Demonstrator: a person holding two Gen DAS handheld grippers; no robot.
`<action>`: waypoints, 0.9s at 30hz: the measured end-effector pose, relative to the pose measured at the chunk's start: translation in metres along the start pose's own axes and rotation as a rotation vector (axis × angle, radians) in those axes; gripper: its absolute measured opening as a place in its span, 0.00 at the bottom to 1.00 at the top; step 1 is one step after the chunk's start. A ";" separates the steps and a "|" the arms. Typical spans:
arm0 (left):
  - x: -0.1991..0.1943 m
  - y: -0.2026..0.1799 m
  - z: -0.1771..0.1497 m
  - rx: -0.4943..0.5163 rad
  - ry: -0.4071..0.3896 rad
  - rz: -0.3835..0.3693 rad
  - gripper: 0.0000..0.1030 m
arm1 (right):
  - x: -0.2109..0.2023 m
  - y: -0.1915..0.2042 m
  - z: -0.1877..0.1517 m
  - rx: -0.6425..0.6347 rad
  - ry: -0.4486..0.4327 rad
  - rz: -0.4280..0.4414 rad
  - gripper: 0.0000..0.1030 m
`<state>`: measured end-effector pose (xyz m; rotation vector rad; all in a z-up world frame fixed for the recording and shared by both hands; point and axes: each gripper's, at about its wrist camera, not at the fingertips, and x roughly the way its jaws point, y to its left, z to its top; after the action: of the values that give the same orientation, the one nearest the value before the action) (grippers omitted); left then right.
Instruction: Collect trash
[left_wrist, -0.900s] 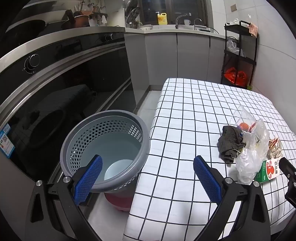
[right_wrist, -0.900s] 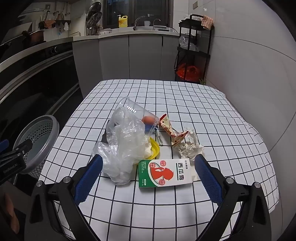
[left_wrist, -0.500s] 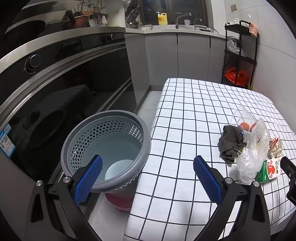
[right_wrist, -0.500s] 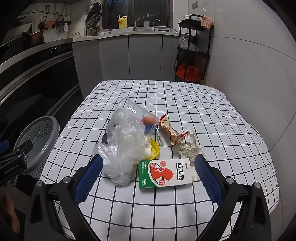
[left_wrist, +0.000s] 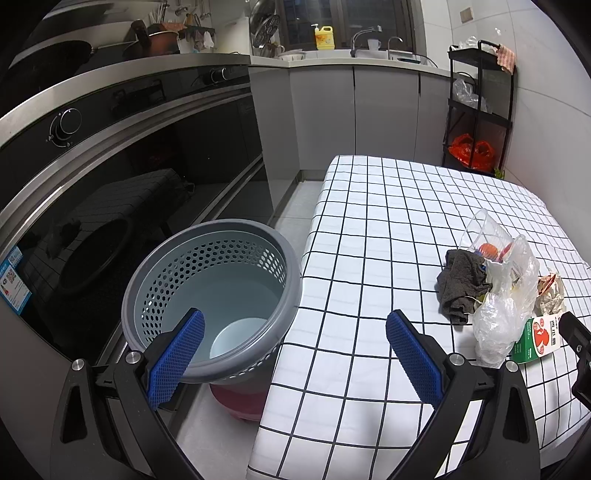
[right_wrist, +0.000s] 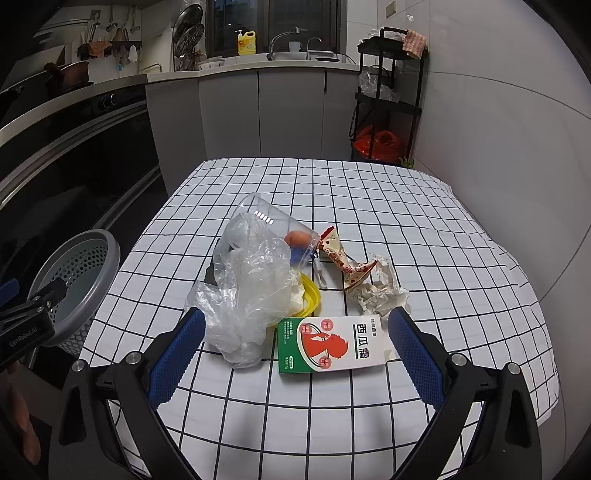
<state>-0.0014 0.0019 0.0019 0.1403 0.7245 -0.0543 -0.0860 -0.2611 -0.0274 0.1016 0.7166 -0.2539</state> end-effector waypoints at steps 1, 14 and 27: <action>0.000 0.000 0.000 0.000 -0.001 0.000 0.94 | 0.000 0.000 0.000 0.000 -0.001 -0.001 0.92; 0.003 -0.001 -0.001 0.000 -0.001 0.001 0.94 | 0.000 0.000 -0.001 0.004 -0.003 0.000 0.92; 0.002 -0.001 -0.001 0.002 -0.001 0.002 0.94 | -0.001 0.000 0.000 0.007 -0.003 0.005 0.92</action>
<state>-0.0004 0.0015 -0.0005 0.1428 0.7230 -0.0530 -0.0871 -0.2606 -0.0264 0.1100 0.7121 -0.2516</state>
